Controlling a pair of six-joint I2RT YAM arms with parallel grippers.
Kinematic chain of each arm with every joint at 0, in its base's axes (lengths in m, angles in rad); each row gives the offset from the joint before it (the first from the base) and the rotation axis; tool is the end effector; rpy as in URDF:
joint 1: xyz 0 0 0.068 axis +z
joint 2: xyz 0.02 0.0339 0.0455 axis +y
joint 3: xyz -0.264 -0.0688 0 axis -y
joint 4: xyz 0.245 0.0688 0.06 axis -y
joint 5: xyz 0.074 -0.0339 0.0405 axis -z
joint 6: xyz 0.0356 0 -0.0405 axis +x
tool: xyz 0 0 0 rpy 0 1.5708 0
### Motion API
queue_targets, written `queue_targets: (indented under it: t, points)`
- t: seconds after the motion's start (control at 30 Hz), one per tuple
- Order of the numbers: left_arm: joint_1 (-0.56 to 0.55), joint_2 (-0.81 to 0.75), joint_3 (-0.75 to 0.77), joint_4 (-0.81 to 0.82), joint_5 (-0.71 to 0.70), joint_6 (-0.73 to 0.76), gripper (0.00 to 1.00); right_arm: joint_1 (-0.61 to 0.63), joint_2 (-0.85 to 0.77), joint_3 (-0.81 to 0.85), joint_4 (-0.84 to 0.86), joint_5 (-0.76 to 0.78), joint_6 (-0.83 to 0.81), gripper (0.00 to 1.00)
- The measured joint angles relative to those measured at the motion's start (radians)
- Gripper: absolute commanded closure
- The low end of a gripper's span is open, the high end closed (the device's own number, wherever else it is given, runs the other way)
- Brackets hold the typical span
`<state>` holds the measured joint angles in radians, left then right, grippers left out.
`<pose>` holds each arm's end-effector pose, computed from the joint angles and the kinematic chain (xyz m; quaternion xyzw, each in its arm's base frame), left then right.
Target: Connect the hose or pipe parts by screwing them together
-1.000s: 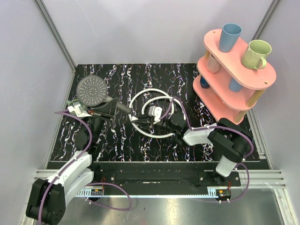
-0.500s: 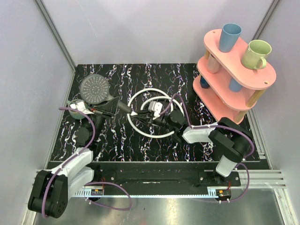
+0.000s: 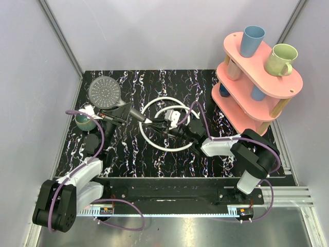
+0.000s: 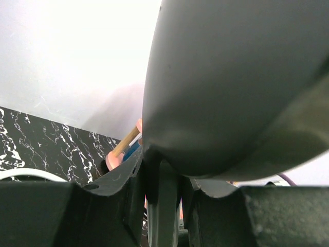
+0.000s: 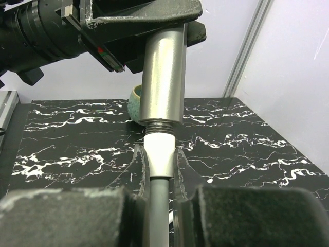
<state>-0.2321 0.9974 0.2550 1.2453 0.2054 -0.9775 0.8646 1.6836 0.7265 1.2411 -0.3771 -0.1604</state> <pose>0.1864 -0.0515 0.2663 -0.1022 0.5036 -0.5298 0.6747 0.2124 0.2692 0.2401 -0.4197 0.4400 0.3766 0.6989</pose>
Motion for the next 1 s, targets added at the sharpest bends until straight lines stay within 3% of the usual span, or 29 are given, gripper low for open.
queue_targets:
  t: [1.0]
  points:
    - [0.004,0.045,0.076,-0.001,-0.067,-0.070,1.00,-0.015,0.000,0.072,-0.004,0.040,-0.032,1.00]
